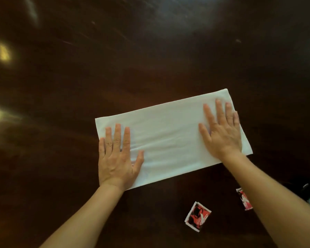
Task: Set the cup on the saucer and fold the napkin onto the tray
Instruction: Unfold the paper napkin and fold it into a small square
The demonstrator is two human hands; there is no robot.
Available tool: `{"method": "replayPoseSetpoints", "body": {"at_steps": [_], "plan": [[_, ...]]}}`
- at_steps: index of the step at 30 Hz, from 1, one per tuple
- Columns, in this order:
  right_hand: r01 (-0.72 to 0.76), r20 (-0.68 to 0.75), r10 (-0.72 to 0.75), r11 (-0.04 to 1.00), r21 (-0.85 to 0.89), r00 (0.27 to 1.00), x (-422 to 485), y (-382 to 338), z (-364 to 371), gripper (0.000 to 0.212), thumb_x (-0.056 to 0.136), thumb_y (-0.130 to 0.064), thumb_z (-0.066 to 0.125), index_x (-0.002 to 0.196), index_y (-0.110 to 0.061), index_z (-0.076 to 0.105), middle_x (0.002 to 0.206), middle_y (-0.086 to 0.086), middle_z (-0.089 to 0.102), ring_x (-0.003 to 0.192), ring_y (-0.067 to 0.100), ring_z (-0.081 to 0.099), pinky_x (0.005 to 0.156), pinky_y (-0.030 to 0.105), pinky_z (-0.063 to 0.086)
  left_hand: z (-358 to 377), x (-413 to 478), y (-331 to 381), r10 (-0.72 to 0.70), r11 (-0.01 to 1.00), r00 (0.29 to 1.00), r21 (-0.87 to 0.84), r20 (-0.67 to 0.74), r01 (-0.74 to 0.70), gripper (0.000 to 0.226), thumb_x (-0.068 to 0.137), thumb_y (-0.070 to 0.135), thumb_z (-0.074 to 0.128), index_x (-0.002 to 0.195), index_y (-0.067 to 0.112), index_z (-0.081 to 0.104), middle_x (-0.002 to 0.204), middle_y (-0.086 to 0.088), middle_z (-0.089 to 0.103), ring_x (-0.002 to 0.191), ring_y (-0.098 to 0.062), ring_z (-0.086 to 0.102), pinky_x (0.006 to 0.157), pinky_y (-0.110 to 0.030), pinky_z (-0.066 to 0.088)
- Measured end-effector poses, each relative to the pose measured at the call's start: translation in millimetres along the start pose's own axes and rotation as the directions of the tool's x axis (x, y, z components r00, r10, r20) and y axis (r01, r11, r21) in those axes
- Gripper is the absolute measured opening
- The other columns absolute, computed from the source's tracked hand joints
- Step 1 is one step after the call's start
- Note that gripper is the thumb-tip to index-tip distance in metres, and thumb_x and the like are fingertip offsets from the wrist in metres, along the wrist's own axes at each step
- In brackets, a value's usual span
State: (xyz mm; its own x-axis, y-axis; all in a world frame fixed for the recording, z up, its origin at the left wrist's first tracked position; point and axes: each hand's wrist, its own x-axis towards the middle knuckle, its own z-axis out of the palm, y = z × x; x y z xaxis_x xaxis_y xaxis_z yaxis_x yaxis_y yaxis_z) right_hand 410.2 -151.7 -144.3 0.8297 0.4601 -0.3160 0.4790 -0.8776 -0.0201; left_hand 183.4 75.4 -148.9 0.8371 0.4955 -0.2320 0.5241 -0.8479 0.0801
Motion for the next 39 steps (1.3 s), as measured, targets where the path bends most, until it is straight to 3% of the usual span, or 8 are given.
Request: {"method": "replayPoseSetpoints", "body": {"at_steps": [6, 10, 17, 21, 25, 29, 35, 39], "plan": [[0.004, 0.130, 0.006, 0.997, -0.076, 0.992, 14.2, 5.4, -17.8, 0.067, 0.097, -0.064, 0.003, 0.156, -0.038, -0.016, 0.165, -0.001, -0.026, 0.152, 0.026, -0.022, 0.122, 0.056, -0.011, -0.2, -8.7, 4.2, -0.026, 1.000, 0.998, -0.001, 0.064, 0.026, 0.087, 0.094, 0.068, 0.015, 0.160, 0.017, -0.009, 0.168, -0.012, -0.015, 0.154, -0.030, -0.019, 0.125, -0.046, -0.006], [-0.112, 0.138, 0.107, 0.993, 0.031, 0.985, -13.9, -30.7, -41.7, 0.075, 0.101, -0.058, 0.023, 0.154, -0.033, -0.023, 0.168, 0.004, -0.017, 0.153, 0.031, -0.017, 0.119, 0.059, -0.012, -15.8, -34.2, 7.8, -0.136, 0.990, 0.964, 0.015, 0.230, 0.137, 0.096, 0.088, 0.078, 0.008, 0.157, 0.016, -0.020, 0.165, -0.017, -0.025, 0.152, -0.034, -0.025, 0.125, -0.046, -0.009], [-0.145, 0.163, 0.108, 0.960, 0.238, 0.981, -134.1, -124.4, -9.6, 0.079, 0.102, -0.052, 0.038, 0.159, -0.028, -0.011, 0.169, 0.009, -0.007, 0.154, 0.035, -0.011, 0.123, 0.055, 0.000, -52.4, -79.9, 14.8, -0.300, 0.952, 0.850, 0.075, 0.433, 0.298, 0.106, 0.085, 0.082, 0.011, 0.159, 0.010, -0.014, 0.163, -0.033, -0.010, 0.149, -0.051, 0.006, 0.122, -0.053, 0.015], [-0.229, 0.139, 0.190, 0.902, 0.367, 0.972, -148.6, -134.5, 0.6, 0.073, 0.099, -0.043, 0.053, 0.159, -0.022, 0.016, 0.168, 0.010, 0.002, 0.155, 0.034, -0.004, 0.125, 0.050, 0.008, -72.4, -97.6, 15.5, -0.257, 0.964, 0.799, 0.206, 0.544, 0.170, 0.101, 0.089, 0.079, 0.020, 0.159, 0.014, -0.012, 0.156, -0.036, 0.024, 0.139, -0.046, 0.035, 0.112, -0.051, 0.029], [-0.224, 0.085, 0.208, 0.863, 0.453, 0.974, -146.9, -125.8, -2.8, 0.068, 0.096, -0.031, 0.065, 0.154, -0.016, 0.033, 0.166, 0.012, 0.016, 0.154, 0.032, 0.007, 0.124, 0.046, 0.018, -91.0, -72.4, -3.8, -0.039, 0.950, 0.921, 0.300, 0.387, -0.086, 0.084, 0.097, 0.059, 0.037, 0.159, 0.011, 0.006, 0.126, -0.013, 0.065, 0.119, -0.036, 0.054, 0.100, -0.049, 0.036], [-0.241, 0.101, 0.221, 0.814, 0.528, 0.970, -146.4, -114.5, -6.1, 0.062, 0.094, -0.019, 0.068, 0.150, -0.019, 0.043, 0.165, 0.007, 0.024, 0.154, 0.025, 0.011, 0.120, 0.042, 0.025, -86.4, -28.3, -30.5, 0.136, 0.991, 0.973, -0.023, 0.185, -0.134, 0.059, 0.098, 0.032, 0.055, 0.151, 0.023, 0.029, 0.126, -0.013, 0.052, 0.104, -0.032, 0.051, 0.078, -0.040, 0.049], [-0.254, 0.074, 0.282, 0.683, 0.685, 0.957, -144.8, -108.3, -0.8, 0.062, 0.086, -0.011, 0.077, 0.143, -0.014, 0.054, 0.159, 0.002, 0.038, 0.151, 0.020, 0.020, 0.120, 0.037, 0.024, -78.9, 33.0, -57.1, 0.148, 0.934, 0.973, -0.348, 0.180, -0.077, 0.048, 0.100, 0.031, 0.058, 0.147, 0.033, 0.047, 0.115, -0.003, 0.049, 0.097, -0.020, 0.054, 0.083, -0.035, 0.049], [-0.253, 0.070, 0.291, 0.663, 0.705, 0.954, -144.3, -105.9, 1.2, 0.062, 0.083, -0.009, 0.079, 0.141, -0.014, 0.057, 0.157, 0.001, 0.041, 0.150, 0.019, 0.023, 0.119, 0.035, 0.025, -72.2, 47.8, -71.7, 0.167, 0.932, 0.971, -0.348, 0.170, -0.099, 0.044, 0.097, 0.031, 0.063, 0.141, 0.038, 0.057, 0.099, 0.001, 0.050, 0.089, -0.018, 0.054, 0.077, -0.032, 0.047]]}}
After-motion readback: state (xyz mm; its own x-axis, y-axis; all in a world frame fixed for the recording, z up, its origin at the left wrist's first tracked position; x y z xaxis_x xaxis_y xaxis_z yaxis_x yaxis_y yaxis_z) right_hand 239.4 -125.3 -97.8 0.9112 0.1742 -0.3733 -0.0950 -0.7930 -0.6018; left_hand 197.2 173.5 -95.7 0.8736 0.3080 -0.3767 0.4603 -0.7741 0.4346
